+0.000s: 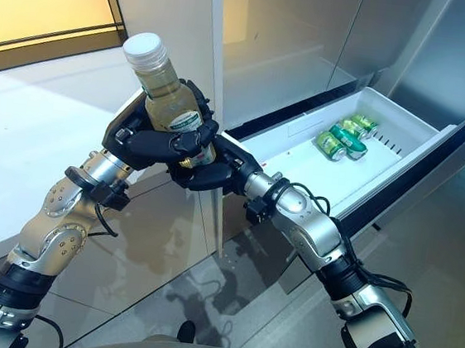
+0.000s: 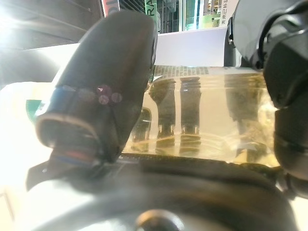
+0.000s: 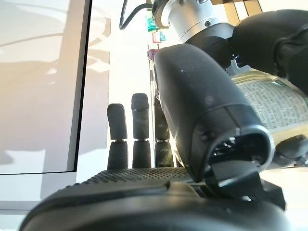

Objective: Put drinks into fridge and close the fridge

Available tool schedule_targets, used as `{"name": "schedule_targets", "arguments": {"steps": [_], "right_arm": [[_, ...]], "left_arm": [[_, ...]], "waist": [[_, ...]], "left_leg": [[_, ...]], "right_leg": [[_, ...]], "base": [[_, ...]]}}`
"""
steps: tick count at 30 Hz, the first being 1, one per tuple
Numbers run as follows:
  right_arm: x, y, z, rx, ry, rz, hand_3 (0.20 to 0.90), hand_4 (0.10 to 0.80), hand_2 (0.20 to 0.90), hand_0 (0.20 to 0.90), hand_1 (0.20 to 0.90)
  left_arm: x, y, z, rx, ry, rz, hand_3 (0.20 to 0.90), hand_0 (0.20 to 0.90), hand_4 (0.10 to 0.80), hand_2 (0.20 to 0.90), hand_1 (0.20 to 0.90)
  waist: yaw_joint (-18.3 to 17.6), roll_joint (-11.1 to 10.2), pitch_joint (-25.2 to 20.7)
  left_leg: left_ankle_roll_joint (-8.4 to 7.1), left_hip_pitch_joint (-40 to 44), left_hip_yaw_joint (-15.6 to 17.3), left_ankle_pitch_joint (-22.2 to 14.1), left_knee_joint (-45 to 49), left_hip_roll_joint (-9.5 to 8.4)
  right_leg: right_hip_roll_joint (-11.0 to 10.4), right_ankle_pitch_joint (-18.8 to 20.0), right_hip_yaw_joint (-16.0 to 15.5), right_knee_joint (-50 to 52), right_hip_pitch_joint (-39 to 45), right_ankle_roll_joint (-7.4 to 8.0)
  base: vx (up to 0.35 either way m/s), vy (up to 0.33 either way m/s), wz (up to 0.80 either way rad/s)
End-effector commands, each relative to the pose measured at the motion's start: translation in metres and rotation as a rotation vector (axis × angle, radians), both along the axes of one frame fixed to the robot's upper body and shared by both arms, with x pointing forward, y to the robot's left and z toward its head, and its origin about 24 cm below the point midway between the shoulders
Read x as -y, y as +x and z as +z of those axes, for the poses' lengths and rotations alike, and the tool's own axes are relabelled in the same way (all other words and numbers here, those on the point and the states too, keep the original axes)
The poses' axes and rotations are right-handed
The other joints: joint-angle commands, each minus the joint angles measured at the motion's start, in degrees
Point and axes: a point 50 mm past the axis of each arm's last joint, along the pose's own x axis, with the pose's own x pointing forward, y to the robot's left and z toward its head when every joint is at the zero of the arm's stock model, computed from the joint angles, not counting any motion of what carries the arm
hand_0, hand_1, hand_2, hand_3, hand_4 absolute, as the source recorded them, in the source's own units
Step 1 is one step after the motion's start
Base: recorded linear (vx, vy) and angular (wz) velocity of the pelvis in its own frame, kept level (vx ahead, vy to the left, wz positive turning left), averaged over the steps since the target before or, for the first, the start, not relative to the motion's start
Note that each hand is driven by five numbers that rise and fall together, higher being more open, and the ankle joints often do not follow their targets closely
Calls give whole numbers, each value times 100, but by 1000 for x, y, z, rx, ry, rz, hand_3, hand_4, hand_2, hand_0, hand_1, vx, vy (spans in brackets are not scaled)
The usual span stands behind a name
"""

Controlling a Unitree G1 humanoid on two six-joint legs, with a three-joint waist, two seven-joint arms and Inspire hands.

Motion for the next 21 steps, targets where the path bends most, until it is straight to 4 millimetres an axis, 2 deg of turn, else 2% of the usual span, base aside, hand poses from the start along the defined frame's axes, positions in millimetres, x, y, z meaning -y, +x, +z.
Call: {"name": "schedule_targets", "arguments": {"steps": [1, 15, 21], "right_arm": [[-23, 2, 76, 253, 246, 95, 200, 100, 300, 300, 300], [-20, 3, 79, 256, 258, 80, 200, 100, 300, 300, 300], [-13, 3, 86, 296, 274, 57, 200, 100, 300, 300, 300]], "left_arm": [[15, -6, 65, 329, -180, -99, 900, 900, 800, 900, 900], [9, -4, 63, 310, -167, -50, 900, 900, 800, 900, 900], [-2, 0, 59, 322, -51, 78, 900, 900, 800, 900, 900]], "waist": [[-30, 50, -666], [-23, 54, -669], [-8, 60, -672]], "left_leg": [[283, 345, -189, -892, 6, -335], [279, 349, -201, -890, 6, -327], [282, 336, -214, -883, 6, -331]], "right_leg": [[110, 191, 168, 34, -312, 106], [114, 188, 163, 33, -307, 100], [118, 186, 167, 30, -308, 102]], "base": [[0, 0, 0], [0, 0, 0], [0, 0, 0]]}}
